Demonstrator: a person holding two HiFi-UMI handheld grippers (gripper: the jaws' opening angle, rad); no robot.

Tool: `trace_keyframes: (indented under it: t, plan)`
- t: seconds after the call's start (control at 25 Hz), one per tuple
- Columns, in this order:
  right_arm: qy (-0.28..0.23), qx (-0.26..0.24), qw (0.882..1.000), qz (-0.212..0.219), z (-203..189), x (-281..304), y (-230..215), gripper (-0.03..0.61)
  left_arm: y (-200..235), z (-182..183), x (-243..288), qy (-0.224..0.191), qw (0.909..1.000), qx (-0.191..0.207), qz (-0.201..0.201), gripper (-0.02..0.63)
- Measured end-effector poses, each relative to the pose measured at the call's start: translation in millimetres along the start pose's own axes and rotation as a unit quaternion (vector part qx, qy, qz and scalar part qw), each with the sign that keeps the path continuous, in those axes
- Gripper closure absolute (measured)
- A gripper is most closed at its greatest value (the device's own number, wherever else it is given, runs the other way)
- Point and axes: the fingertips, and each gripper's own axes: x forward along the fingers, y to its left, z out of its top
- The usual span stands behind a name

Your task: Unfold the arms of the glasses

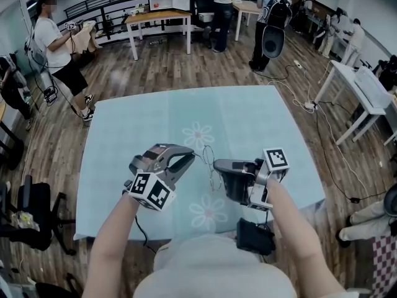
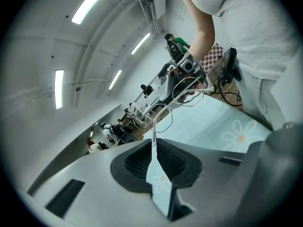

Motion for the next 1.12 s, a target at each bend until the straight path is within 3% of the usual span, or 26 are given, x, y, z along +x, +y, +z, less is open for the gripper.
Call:
trace_keyframes:
  t: [0.8, 1.12]
  plan:
    - [-0.017, 0.001, 1.0, -0.019, 7, -1, -3, 0.568, 2, -6, -33, 0.018, 0.999, -0.015, 0.038, 0.574]
    - [-0.056, 0.01, 0.998, -0.027, 22, -7, -10, 0.568, 3, -10, -40, 0.018, 0.9984, -0.028, 0.045, 0.574]
